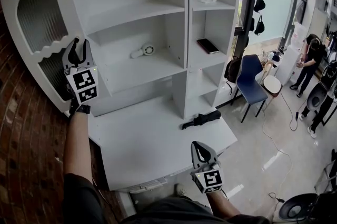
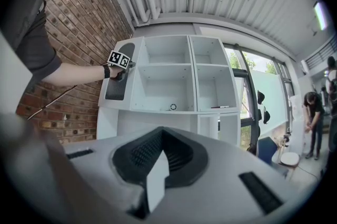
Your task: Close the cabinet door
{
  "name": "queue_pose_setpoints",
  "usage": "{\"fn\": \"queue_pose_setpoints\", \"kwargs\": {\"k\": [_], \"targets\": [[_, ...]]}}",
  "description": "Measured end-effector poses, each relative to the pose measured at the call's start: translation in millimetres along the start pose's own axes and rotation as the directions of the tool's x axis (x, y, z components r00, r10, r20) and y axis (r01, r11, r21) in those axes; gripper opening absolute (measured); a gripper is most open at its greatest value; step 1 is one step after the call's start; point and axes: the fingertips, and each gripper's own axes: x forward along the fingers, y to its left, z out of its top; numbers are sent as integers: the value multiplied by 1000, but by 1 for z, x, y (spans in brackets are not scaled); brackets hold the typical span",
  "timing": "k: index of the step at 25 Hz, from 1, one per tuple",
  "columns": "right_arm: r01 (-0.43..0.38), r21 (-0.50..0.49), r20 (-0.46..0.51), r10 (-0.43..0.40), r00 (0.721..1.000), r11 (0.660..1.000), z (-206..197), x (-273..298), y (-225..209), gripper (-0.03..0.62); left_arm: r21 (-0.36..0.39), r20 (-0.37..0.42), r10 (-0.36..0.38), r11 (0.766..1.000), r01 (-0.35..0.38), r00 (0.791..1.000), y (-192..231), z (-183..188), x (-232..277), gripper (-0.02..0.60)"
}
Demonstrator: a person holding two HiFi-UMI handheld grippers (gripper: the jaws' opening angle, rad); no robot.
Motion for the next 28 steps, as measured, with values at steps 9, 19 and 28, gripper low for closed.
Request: {"fn": "queue_pose_setpoints", "kwargs": {"k": [9,19,28], "targets": [[-11,-3,-1,11,1000,1000,-1,7,1,-2,-1,15,-4,1000,4,1000,0,0,0,104],[-94,-50,51,97,994,994,30,36,23,-2,12,24,-74,997,74,997,-1,-1,-19,126],[-194,-227,170,235,957,954,117,97,67,-2,13,21,-82,997,82,996,20,-6,-72,129]]}}
